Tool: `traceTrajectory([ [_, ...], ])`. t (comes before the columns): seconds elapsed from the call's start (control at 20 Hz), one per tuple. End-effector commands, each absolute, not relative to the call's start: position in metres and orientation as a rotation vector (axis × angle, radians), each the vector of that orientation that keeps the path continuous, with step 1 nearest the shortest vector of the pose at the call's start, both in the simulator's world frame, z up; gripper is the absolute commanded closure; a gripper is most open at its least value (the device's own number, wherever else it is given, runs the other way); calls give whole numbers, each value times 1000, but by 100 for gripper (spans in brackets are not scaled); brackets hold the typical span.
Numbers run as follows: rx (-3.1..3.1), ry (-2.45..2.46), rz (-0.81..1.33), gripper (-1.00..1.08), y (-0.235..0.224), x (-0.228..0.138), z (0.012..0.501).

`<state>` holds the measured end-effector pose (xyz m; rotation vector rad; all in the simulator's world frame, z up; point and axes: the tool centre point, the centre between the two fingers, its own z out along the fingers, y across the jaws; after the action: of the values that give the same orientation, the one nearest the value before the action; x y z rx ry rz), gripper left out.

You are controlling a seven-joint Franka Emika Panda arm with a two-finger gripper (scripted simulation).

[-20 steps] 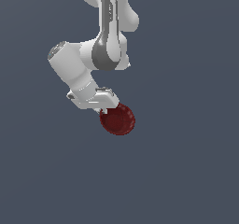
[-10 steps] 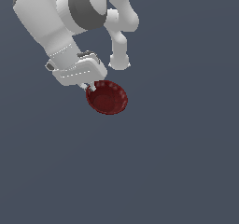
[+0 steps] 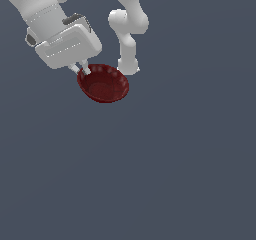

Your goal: Pick up the object and move it to a goal position.

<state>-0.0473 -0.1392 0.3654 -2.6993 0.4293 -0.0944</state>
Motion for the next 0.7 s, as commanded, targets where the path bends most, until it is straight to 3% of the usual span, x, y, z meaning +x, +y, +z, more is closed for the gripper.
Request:
traceTrajectory([
  [0.0, -2699, 428, -96, 108, -143, -50, 379],
  [0.65, -2698, 428, -94, 108, -148, -51, 398],
])
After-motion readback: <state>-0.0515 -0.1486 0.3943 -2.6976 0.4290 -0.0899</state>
